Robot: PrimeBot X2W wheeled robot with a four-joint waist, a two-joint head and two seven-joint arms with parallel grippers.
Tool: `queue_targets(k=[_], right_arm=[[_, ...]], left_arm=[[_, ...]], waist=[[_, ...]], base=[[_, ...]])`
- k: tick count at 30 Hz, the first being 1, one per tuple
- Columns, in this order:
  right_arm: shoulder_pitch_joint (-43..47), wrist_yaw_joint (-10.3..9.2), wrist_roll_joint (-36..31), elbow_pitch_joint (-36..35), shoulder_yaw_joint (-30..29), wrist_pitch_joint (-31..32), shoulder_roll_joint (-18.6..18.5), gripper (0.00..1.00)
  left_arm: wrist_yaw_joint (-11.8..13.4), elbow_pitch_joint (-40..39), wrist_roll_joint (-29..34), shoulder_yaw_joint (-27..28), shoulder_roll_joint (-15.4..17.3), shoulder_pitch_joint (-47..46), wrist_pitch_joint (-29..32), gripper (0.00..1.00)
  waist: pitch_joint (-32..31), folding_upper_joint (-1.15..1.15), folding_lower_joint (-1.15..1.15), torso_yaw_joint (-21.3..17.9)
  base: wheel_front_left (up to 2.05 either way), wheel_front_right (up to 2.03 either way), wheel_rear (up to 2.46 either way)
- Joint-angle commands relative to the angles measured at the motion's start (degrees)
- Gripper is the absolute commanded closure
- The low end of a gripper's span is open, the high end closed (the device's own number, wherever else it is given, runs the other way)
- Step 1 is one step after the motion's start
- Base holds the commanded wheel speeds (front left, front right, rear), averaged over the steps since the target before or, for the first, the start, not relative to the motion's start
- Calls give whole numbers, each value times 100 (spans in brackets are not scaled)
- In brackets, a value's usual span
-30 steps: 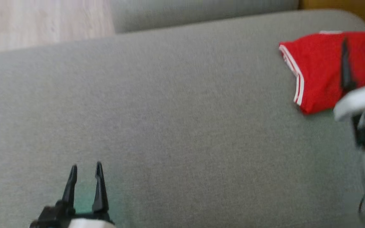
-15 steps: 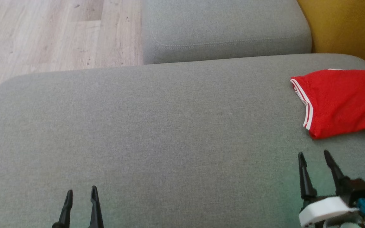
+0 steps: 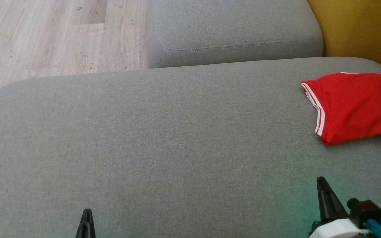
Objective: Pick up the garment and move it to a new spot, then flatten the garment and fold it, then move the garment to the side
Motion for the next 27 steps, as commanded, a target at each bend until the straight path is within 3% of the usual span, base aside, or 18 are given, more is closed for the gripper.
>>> queue_targets(k=[1, 27], right_arm=[[-209, 3, 235, -192, -37, 68, -5, 100], [-420, 11, 2078, -281, -104, 445, -11, 100]], left_arm=[[-22, -160, -188, 58, 2, -163, 46, 100], [-111, -161, -1729, 258, 2, -526, 464, 100]], waist=[[6, 0, 0, 1], [57, 0, 0, 11]], base=[[0, 0, 0], [0, 0, 0]])
